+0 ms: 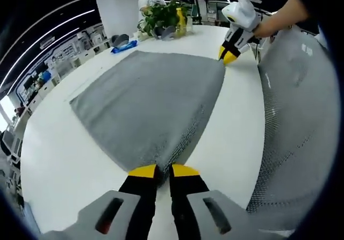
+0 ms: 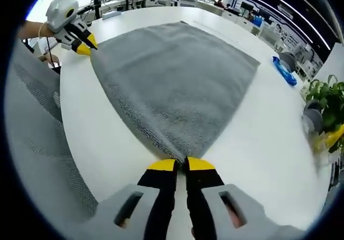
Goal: Fold the towel on the table until its edges align and the towel forms a compact rectangular stack.
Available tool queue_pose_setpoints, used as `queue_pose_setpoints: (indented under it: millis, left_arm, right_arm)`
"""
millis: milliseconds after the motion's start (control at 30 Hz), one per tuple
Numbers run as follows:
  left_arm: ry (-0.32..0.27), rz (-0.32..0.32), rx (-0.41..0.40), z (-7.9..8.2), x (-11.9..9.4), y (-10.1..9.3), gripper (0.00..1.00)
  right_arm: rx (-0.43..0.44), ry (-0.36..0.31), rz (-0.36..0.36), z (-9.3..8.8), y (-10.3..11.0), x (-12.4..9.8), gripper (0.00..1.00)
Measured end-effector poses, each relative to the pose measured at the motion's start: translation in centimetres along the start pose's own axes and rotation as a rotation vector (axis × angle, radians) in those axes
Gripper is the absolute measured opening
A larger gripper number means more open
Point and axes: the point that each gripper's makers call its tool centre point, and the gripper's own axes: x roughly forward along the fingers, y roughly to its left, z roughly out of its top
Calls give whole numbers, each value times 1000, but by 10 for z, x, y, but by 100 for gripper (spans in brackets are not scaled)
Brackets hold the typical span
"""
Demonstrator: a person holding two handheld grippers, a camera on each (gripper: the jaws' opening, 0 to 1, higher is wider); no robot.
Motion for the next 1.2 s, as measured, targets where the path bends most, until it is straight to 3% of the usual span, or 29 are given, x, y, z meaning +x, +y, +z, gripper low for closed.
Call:
queue_pose_setpoints:
  millis: [133,200,300,467,567,633,900,1200]
  left_arm:
    - [-15,43,-21,-2,-1,0,5]
    - [-18,66,-60,-3,-2,1,4]
    - [-15,72,-94,-5,-4,2,3]
    - [-6,65,-194,-4,-14,0,3]
    - [-8,37,-328,5,-24,1,3]
    - [-11,34,-362,12,-31,3,3]
    - [-78,54,-396,37,-62,6,3]
    - [-119,46,-469,54,-86,4,3]
  right_arm:
    - [28,18,-29,1,-1,-1,2]
    - [90,36,-26,0,0,-2,1]
    - [181,6,-16,1,3,-4,1]
    - [237,4,3,6,4,-17,0]
    - [274,2,5,8,3,-28,0]
    - [309,-15,12,11,3,-36,0]
    - [440,-98,51,21,5,-65,0]
    - [466,-170,50,37,0,-95,0]
